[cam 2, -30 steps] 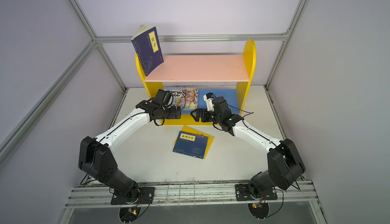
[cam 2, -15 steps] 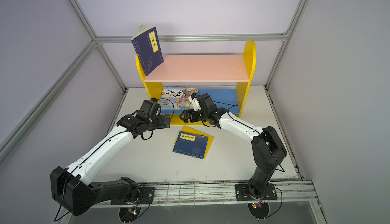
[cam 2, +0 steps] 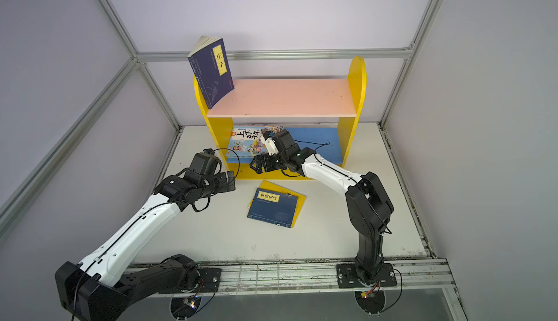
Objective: Stacking books/files
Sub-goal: Touch the book on the bookshelf.
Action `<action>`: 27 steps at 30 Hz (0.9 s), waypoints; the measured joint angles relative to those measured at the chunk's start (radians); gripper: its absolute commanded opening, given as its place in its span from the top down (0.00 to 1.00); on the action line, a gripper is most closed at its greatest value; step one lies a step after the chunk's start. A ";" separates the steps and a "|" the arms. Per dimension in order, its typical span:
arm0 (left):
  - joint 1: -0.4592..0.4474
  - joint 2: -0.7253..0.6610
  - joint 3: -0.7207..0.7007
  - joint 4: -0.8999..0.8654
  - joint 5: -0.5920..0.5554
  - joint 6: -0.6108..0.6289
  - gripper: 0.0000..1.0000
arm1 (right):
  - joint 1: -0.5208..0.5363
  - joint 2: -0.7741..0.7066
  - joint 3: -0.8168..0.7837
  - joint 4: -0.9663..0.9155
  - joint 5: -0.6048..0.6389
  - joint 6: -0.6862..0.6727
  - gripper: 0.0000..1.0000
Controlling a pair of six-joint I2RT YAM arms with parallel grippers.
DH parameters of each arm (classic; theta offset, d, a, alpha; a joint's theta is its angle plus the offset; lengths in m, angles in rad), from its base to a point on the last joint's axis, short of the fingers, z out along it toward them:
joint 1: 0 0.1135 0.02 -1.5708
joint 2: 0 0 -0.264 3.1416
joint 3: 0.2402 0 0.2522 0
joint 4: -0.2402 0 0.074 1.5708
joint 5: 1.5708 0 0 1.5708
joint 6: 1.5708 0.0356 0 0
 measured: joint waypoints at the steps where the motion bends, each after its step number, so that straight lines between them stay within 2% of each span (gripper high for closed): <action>1: 0.001 -0.002 -0.002 0.000 0.000 0.000 0.00 | 0.001 0.003 0.006 -0.004 0.003 -0.003 0.03; 21: 0.006 -0.033 -0.030 -0.004 0.018 -0.013 0.00 | 0.000 0.030 0.061 -0.043 0.054 -0.032 0.03; 27: 0.006 -0.063 -0.062 -0.006 0.031 -0.035 0.00 | 0.003 -0.021 0.004 -0.039 0.039 -0.018 0.02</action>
